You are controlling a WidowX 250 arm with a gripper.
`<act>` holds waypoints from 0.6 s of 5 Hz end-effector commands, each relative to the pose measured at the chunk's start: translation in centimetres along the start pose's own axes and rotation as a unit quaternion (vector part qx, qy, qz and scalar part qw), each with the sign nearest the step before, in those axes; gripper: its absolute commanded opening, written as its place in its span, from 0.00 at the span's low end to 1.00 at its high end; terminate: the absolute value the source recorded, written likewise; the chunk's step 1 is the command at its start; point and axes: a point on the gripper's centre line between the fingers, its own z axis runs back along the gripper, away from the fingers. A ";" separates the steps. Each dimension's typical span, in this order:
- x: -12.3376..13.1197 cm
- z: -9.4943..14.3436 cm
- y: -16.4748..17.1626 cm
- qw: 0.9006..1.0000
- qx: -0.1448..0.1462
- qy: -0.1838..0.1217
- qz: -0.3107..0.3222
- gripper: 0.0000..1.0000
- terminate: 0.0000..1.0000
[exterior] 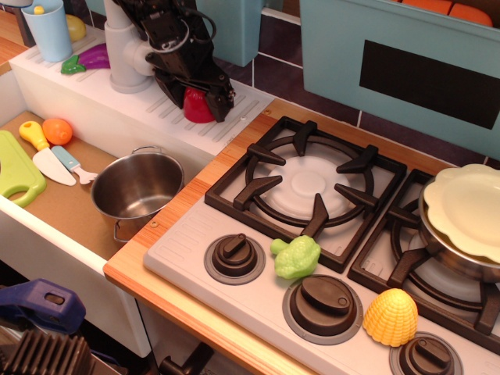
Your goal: Put sweet potato in pot
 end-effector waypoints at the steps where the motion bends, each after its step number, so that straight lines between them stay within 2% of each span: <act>1: 1.0 1.6 -1.5 1.000 0.021 -0.007 -0.001 0.00 0.00; 3: -0.8 6.7 -2.2 0.997 0.069 0.032 0.019 0.00 0.00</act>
